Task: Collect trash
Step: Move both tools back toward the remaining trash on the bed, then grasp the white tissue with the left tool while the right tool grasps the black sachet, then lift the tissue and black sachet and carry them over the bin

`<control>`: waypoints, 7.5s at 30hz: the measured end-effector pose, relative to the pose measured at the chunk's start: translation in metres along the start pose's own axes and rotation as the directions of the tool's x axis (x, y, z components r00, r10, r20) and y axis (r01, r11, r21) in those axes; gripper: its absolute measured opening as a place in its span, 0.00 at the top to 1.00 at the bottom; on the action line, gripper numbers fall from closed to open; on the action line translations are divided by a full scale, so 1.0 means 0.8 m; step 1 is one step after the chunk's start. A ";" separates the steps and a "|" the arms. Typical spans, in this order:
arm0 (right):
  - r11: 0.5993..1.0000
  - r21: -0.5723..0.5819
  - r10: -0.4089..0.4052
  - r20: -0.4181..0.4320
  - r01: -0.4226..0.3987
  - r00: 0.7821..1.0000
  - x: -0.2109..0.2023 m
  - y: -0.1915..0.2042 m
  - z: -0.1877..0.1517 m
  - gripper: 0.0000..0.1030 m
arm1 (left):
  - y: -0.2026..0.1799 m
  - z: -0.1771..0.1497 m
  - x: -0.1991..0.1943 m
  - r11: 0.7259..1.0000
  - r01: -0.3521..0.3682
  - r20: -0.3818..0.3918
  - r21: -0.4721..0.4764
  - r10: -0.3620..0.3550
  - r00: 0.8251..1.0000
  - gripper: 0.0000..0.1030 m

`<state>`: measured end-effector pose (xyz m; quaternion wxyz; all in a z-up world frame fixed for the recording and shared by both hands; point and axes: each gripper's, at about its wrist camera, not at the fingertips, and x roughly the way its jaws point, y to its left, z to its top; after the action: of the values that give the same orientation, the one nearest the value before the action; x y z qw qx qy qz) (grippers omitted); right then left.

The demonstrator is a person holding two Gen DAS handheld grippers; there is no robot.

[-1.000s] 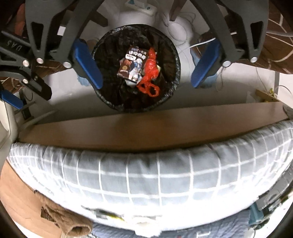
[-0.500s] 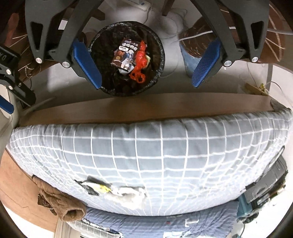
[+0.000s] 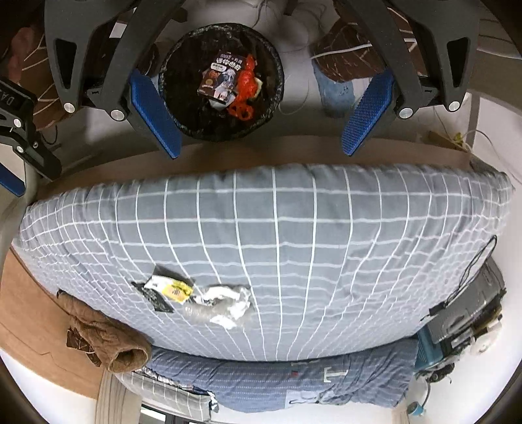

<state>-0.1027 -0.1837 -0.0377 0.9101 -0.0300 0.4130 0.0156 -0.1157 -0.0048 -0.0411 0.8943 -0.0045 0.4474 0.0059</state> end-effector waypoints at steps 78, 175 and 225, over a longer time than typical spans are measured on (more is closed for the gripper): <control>0.998 0.057 -0.011 -0.132 0.018 0.991 0.357 -0.075 0.249 0.49 | -0.034 0.253 0.266 0.998 0.068 -0.046 0.009 -0.068 0.997 0.88; 0.997 -0.033 0.071 -0.063 -0.073 0.995 -0.011 0.040 0.041 0.84 | -0.017 0.041 -0.028 0.994 0.107 0.009 -0.029 -0.106 0.994 0.88; 0.979 -0.109 0.122 -0.365 -0.173 0.923 0.143 0.134 -0.116 0.73 | 0.075 -0.094 0.103 0.991 -0.028 -0.187 -0.131 0.003 0.982 0.88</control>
<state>-0.1026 -0.0826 -0.1896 0.8120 -0.0647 0.5701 0.1073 -0.1278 0.0548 -0.1521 0.8460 -0.0610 0.5280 0.0421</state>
